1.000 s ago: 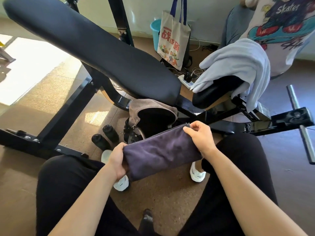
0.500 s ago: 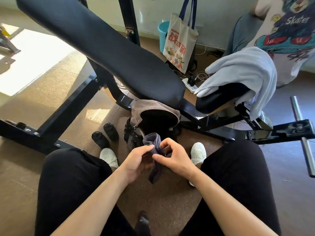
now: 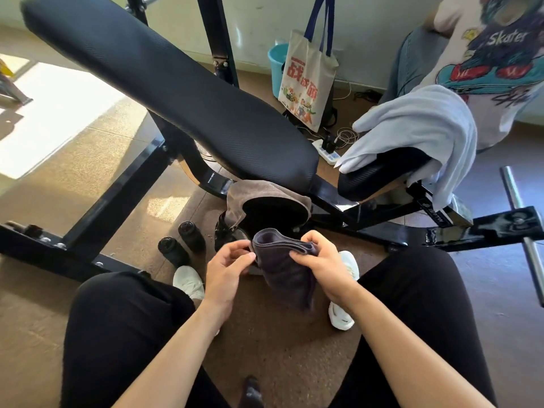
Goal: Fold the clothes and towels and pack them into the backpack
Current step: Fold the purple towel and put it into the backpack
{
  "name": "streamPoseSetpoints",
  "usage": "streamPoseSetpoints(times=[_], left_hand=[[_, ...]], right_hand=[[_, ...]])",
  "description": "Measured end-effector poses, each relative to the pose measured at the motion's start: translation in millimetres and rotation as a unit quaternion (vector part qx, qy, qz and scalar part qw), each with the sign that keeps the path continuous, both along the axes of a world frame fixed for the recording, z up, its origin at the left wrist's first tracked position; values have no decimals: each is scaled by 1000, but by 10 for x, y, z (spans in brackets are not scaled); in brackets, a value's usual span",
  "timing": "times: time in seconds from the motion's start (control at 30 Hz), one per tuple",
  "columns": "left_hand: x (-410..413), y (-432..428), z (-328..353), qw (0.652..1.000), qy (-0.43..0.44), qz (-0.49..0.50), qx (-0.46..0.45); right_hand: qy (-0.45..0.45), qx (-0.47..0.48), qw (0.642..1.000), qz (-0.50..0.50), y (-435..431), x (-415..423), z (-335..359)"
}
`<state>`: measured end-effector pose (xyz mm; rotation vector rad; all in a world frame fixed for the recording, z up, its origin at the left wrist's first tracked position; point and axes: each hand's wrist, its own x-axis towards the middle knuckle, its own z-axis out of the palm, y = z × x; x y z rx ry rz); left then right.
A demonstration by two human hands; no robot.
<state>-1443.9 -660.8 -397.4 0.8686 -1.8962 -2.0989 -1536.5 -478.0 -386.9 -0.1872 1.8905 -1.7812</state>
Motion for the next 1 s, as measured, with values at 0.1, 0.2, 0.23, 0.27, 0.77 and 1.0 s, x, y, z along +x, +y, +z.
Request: streamPoseSetpoints(times=[0.1,0.2,0.23,0.27,0.77,1.0], left_hand=[[-20,-78,-12,999,-23,-29,-5],[-5,-87,-3,987,-15,-155,40],[8,-50,21,981,-17,-189,39],[19,-5,40,977,-22,-208,40],[22,120,63,996,-11,-72,53],[-7,37,0,999,-28,-24,33]], right_hand=[[-115,-116,986,-25,36,-41,85],[-196,-174,963,-64,38,-41,155],[-208,-173,960,-79,35,-35,167],[-214,-169,957,-95,34,-31,178],[-262,-83,961,4,44,84,118],[-89,3,995,45,81,42,38]])
